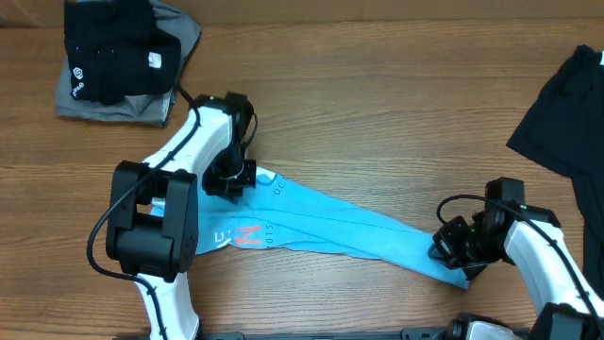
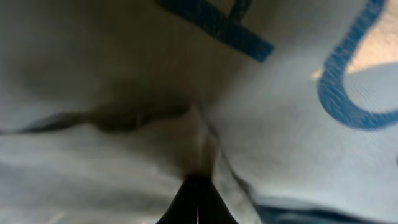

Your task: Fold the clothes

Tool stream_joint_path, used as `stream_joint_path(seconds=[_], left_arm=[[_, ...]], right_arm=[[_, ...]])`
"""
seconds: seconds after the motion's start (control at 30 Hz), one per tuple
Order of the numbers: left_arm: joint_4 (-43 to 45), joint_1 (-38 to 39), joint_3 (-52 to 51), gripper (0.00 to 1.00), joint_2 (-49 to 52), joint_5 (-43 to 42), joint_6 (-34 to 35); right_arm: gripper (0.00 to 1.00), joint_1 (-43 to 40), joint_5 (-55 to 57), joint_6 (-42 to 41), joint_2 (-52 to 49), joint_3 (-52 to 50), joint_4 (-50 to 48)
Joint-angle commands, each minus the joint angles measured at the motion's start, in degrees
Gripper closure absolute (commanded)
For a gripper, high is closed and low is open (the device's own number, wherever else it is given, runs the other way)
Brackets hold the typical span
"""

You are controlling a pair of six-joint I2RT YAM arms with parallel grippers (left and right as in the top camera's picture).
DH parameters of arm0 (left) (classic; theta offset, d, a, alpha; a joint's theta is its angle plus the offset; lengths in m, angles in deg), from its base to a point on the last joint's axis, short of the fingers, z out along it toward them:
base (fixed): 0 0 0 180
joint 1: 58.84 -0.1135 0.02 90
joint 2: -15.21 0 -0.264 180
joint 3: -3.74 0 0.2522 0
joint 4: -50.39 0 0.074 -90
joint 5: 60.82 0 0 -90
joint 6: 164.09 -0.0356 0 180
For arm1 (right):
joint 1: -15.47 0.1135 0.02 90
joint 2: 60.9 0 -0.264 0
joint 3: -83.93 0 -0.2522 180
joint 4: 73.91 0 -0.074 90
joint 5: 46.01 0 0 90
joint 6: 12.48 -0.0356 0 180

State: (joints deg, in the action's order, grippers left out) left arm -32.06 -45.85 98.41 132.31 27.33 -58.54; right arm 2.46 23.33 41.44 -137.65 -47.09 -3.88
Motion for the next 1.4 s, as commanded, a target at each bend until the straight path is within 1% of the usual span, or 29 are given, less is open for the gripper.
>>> stream_joint_path(seconds=[0.0, 0.17, 0.3, 0.37, 0.43, 0.5, 0.57, 0.63, 0.73, 0.83, 0.9, 1.0, 1.1, 1.17, 1.2, 1.23, 1.3, 1.37], left_arm=[[2.71, -1.09, -3.58, 0.96, -1.16, -2.71, 1.38], [6.21, -1.99, -7.32, 0.96, -1.14, -2.64, 2.58], [8.31, -2.78, -9.20, 0.90, -1.14, -2.69, 4.44], [8.37, -3.28, -9.31, 0.85, -1.14, -2.73, 5.64], [8.70, -3.67, -9.31, 0.83, -1.14, -2.71, 6.40], [9.88, -4.15, -9.31, 0.84, -1.14, -2.73, 7.58], [10.99, -4.22, -9.33, 0.89, -1.14, -3.39, 8.92], [12.37, -4.20, -9.40, 0.91, -1.14, -5.51, 8.98], [14.56, -4.11, -9.51, 0.90, -1.14, -8.24, 10.12], [15.63, -4.07, -9.51, 0.90, -1.14, -8.31, 13.49], [16.28, -4.07, -9.51, 0.88, -1.14, -8.31, 14.69], [17.99, -4.07, -9.51, 0.89, -1.14, -8.33, 16.17], [20.15, -4.07, -9.51, 0.89, -1.14, -8.79, 19.87], [21.46, -4.02, -9.51, 0.86, -1.14, -10.16, 21.81], [22.18, -4.00, -9.51, 0.86, -1.14, -10.75, 22.05], [22.93, -3.98, -9.51, 0.84, -1.14, -11.30, 22.01], [23.65, -3.98, -9.51, 0.72, -1.14, -10.67, 21.84], [23.30, -4.17, -9.51, 0.66, -1.14, -7.45, 21.11]], right_arm=[[0.96, 0.37, -0.42, -1.36, -1.68, -0.87, -1.16], [0.96, 0.37, 0.50, -1.25, -5.77, -0.87, -3.30], [0.96, -0.07, 0.63, -1.51, -9.77, -0.87, -7.26], [0.96, -0.46, 0.68, -1.51, -11.69, -0.87, -9.40], [0.96, -0.85, 1.14, -1.73, -12.79, -0.85, -10.86], [0.96, -1.86, 3.48, -1.99, -13.29, -0.20, -12.37], [0.96, -3.19, 7.26, -4.04, -13.29, 1.53, -12.02], [0.96, -4.81, 8.20, -4.50, -13.29, 3.45, -11.61], [0.96, -7.69, 7.78, -4.52, -13.29, 7.02, -10.14], [0.96, -10.45, 7.96, -4.50, -13.29, 10.49, -8.98], [0.96, -12.02, 8.02, -4.50, -13.29, 12.31, -8.59], [0.96, -13.97, 8.02, -4.46, -13.29, 14.60, -8.57], [0.96, -14.75, 8.11, -4.24, -13.29, 16.55, -8.55], [0.96, -14.75, 8.26, -4.22, -13.29, 17.68, -8.24], [0.96, -14.75, 8.33, -4.22, -13.29, 18.23, -7.87], [0.96, -14.75, 8.44, -4.17, -13.29, 19.15, -7.04], [0.96, -14.75, 8.39, -2.71, -13.29, 21.03, -4.83], [0.96, -14.75, 8.52, -0.07, -13.29, 23.67, -1.42]])
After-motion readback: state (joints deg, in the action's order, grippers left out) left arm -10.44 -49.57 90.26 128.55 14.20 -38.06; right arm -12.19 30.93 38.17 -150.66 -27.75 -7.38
